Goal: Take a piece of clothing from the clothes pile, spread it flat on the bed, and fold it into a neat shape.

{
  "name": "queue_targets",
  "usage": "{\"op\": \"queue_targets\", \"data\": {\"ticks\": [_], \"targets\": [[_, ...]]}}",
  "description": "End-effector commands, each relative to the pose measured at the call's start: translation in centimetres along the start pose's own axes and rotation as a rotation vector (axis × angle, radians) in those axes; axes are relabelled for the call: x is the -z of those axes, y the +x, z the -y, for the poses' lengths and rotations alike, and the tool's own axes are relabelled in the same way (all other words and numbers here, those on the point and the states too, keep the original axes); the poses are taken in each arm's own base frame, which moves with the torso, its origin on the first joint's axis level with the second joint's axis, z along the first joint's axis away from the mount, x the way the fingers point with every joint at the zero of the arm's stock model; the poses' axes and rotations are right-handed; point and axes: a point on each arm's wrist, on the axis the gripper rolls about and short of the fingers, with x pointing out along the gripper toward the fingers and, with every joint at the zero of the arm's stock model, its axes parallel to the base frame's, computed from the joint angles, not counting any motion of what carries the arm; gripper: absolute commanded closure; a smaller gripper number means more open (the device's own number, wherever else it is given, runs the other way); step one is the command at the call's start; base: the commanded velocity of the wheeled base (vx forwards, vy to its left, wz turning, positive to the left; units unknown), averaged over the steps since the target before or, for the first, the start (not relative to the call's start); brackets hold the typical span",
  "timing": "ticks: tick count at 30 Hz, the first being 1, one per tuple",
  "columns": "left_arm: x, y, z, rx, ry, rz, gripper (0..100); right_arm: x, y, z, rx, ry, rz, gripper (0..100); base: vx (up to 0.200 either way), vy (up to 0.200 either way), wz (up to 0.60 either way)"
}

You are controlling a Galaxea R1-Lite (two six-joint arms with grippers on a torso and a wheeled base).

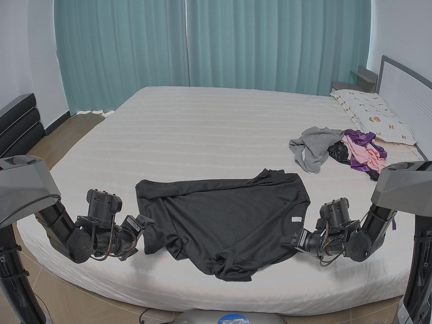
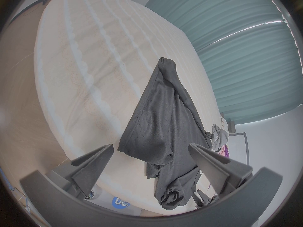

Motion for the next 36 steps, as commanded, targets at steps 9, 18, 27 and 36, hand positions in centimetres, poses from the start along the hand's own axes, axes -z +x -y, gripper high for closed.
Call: {"op": "queue_targets", "data": {"ticks": [9, 18, 27, 36], "targets": [[0.1, 0.2, -0.1, -0.010, 0.011, 0.002, 0, 0.4, -0.5, 0.1, 0.062, -0.056, 0.075, 100, 0.000, 0.000, 0.00], [1.1, 1.6, -0.5, -0.058, 0.040, 0.000, 0, -3.0, -4.3, 2.6, 0.114, -0.110, 0.195, 100, 0.000, 0.000, 0.00], [3.4, 3.7, -0.5, -0.126, 0.189, 0.018, 0, -3.1, -4.3, 3.2, 0.129, -0.105, 0.192, 100, 0.000, 0.000, 0.00], [2.7, 5.9, -0.1, -0.152, 0.223, 0.108, 100, -2.8, -3.7, 3.2, 0.126, -0.111, 0.180, 100, 0.000, 0.000, 0.00]]}}
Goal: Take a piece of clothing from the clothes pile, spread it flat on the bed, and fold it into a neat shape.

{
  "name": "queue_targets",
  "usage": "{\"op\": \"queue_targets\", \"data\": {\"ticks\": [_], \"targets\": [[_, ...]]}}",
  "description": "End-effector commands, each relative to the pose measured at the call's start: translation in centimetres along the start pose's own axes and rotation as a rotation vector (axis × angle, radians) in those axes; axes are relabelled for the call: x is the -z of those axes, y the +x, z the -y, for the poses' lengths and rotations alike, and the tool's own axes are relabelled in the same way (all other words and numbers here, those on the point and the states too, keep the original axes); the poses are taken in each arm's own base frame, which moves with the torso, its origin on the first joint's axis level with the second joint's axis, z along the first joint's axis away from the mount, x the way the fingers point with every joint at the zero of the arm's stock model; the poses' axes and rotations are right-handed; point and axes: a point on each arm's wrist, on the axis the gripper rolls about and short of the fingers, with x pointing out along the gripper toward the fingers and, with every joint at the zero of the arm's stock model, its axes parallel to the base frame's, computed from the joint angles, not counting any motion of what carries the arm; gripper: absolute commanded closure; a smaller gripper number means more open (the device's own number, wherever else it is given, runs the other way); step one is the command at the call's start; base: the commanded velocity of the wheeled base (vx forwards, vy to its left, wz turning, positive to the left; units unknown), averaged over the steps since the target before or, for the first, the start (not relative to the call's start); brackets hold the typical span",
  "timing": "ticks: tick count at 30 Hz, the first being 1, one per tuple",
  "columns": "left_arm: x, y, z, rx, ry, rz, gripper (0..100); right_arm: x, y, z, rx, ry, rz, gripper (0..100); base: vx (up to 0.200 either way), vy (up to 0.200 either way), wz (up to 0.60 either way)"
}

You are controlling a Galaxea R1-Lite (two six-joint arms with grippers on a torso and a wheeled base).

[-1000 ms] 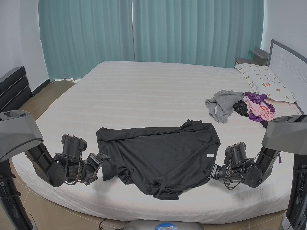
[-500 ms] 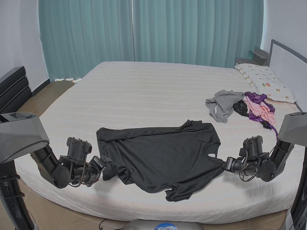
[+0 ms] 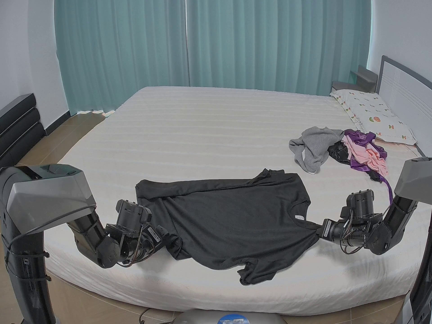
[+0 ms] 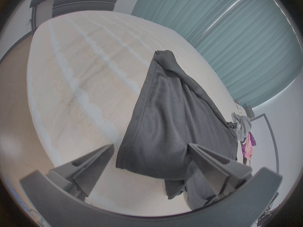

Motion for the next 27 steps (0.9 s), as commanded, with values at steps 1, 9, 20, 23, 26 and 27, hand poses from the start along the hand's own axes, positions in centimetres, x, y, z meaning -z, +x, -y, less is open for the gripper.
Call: {"op": "queue_targets", "data": {"ticks": [1, 9, 20, 23, 26, 27], "targets": [[0.1, 1.1, -0.3, -0.024, -0.004, 0.008, 100, 0.1, 0.2, 0.0, -0.001, -0.001, -0.006, 100, 0.000, 0.000, 0.00], [0.5, 0.3, -1.2, -0.053, -0.011, -0.006, 100, 0.3, 0.4, 0.3, 0.009, 0.004, -0.014, 100, 0.000, 0.000, 0.00], [-2.9, -5.5, -3.1, -0.029, -0.016, 0.035, 100, -0.4, 1.0, 1.2, 0.022, 0.028, 0.002, 100, 0.000, 0.000, 0.00], [-2.8, -6.5, -3.8, -0.074, 0.067, 0.006, 100, -0.6, 1.1, 1.4, 0.025, 0.034, 0.008, 100, 0.000, 0.000, 0.00], [-2.8, -6.6, -3.9, -0.092, 0.078, -0.016, 100, -0.7, 1.1, 1.3, 0.022, 0.037, 0.010, 100, 0.000, 0.000, 0.00], [-2.9, -6.4, -3.8, -0.090, 0.076, -0.013, 100, -0.8, 1.1, 1.3, 0.021, 0.038, 0.013, 100, 0.000, 0.000, 0.00]]}}
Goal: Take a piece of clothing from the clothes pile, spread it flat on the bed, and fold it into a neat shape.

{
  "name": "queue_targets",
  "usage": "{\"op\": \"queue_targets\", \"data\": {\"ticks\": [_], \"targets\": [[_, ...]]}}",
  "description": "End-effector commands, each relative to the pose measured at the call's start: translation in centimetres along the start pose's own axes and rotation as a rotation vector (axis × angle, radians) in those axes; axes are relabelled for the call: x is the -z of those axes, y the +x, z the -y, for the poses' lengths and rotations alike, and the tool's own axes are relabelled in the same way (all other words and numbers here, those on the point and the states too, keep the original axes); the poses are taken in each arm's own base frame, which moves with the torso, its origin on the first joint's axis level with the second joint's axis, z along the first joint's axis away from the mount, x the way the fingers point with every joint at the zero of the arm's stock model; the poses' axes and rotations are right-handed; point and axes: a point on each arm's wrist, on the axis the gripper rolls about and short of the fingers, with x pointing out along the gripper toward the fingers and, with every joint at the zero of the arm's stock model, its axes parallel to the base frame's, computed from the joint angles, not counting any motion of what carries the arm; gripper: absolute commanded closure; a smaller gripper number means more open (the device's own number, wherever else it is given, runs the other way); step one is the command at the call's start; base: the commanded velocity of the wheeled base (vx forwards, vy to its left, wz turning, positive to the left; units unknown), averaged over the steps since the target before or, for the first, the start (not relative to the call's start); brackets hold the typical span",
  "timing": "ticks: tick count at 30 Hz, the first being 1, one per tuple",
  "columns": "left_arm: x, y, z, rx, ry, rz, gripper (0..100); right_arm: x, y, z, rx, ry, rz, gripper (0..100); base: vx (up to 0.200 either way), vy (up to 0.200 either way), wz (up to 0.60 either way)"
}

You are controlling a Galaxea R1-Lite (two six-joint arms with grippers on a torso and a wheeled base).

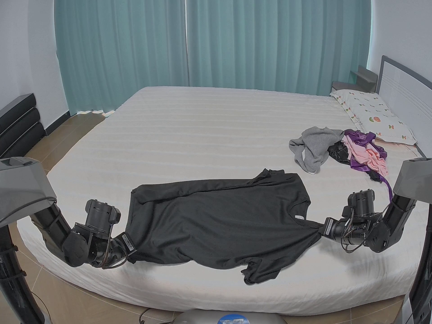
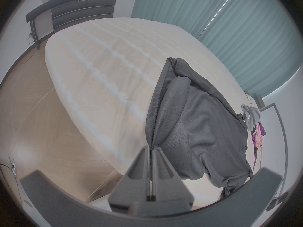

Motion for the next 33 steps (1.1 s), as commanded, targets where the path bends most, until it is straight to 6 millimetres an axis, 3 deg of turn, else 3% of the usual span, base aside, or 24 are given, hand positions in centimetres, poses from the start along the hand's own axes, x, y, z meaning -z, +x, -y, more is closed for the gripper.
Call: {"op": "queue_targets", "data": {"ticks": [1, 4, 12, 19, 22, 23, 30, 32, 33], "targets": [[-1.1, -1.0, 0.0, 0.022, -0.012, 0.036, 100, -0.3, 0.3, 0.1, 0.000, 0.007, 0.009, 100, 0.000, 0.000, 0.00], [-1.9, 0.1, -0.5, 0.008, -0.057, 0.051, 100, -0.9, 0.5, -0.4, -0.008, 0.000, 0.034, 100, 0.000, 0.000, 0.00], [-4.2, 0.5, -1.2, 0.047, -0.148, 0.132, 100, -3.3, 2.2, -1.7, -0.036, -0.014, 0.118, 100, 0.000, 0.000, 0.00], [-4.2, 0.9, -1.3, 0.043, -0.150, 0.129, 100, -4.4, 5.1, -2.3, -0.051, -0.021, 0.153, 100, 0.000, 0.000, 0.00], [-4.2, 0.9, -1.2, 0.044, -0.149, 0.128, 100, -3.6, 6.0, -2.3, -0.045, -0.039, 0.126, 100, 0.000, 0.000, 0.00], [-4.2, 0.9, -1.2, 0.044, -0.151, 0.128, 100, -3.4, 6.2, -2.2, -0.044, -0.045, 0.118, 0, 0.000, 0.000, 0.00], [-4.0, 0.9, -1.1, 0.053, -0.157, 0.118, 100, -4.3, 6.3, -2.5, -0.089, -0.037, 0.134, 0, 0.000, 0.000, 0.00], [-4.1, 0.9, -1.1, 0.060, -0.157, 0.113, 100, -4.5, 5.7, -2.1, -0.104, -0.031, 0.127, 0, 0.000, 0.000, 0.00], [-4.1, 0.8, -1.1, 0.064, -0.158, 0.113, 100, -4.7, 4.2, -2.1, -0.125, -0.031, 0.123, 0, 0.000, 0.000, 0.00]]}}
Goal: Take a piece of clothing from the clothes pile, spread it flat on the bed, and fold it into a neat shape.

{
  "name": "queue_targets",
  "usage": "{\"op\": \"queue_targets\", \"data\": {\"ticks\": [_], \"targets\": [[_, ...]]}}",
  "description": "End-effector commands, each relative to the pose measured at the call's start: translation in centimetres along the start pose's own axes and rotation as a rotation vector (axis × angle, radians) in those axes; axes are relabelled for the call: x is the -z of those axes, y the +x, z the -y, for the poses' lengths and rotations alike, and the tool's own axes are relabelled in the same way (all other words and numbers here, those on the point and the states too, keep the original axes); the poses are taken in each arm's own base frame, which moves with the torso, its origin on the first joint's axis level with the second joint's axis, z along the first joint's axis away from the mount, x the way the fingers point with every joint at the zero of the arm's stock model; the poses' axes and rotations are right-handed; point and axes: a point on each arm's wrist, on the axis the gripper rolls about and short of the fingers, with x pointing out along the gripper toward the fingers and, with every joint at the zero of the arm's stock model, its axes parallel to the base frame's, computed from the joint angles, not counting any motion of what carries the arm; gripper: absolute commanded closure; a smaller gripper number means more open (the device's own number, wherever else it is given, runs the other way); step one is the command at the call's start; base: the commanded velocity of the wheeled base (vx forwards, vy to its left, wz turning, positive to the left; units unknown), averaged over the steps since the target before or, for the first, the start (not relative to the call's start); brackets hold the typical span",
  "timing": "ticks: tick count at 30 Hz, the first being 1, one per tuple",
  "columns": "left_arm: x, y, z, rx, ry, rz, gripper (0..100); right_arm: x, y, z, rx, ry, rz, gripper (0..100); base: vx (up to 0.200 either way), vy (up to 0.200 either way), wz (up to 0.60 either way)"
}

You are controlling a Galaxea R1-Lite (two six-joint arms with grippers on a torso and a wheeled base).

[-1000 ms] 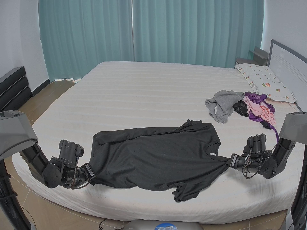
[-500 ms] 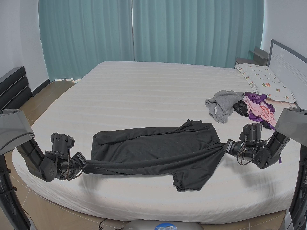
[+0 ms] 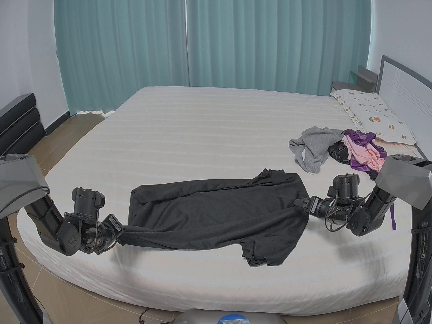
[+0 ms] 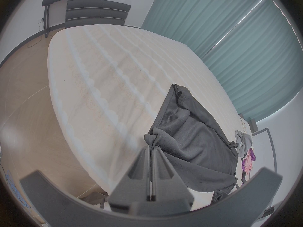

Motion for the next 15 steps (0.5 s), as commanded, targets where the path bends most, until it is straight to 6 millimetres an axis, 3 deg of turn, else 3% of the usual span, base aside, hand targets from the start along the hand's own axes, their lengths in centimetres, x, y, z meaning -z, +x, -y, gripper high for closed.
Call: {"op": "queue_targets", "data": {"ticks": [1, 5, 10, 15], "targets": [[0.0, 0.0, 0.0, 0.006, -0.001, -0.005, 100, -0.5, -2.2, 0.2, -0.026, 0.010, -0.015, 0, 0.000, 0.000, 0.00], [0.0, 0.0, 0.0, 0.004, 0.001, -0.006, 100, -0.1, -5.0, -0.6, -0.076, -0.002, -0.044, 0, 0.000, 0.000, 0.00], [0.0, -0.3, 0.1, 0.016, 0.001, -0.012, 100, 3.3, -8.1, -1.7, -0.103, -0.047, -0.167, 0, 0.000, 0.000, 0.00], [0.1, -0.4, 0.1, 0.022, 0.002, -0.017, 100, 6.6, -9.0, -3.2, -0.131, -0.088, -0.278, 0, 0.000, 0.000, 0.00]]}}
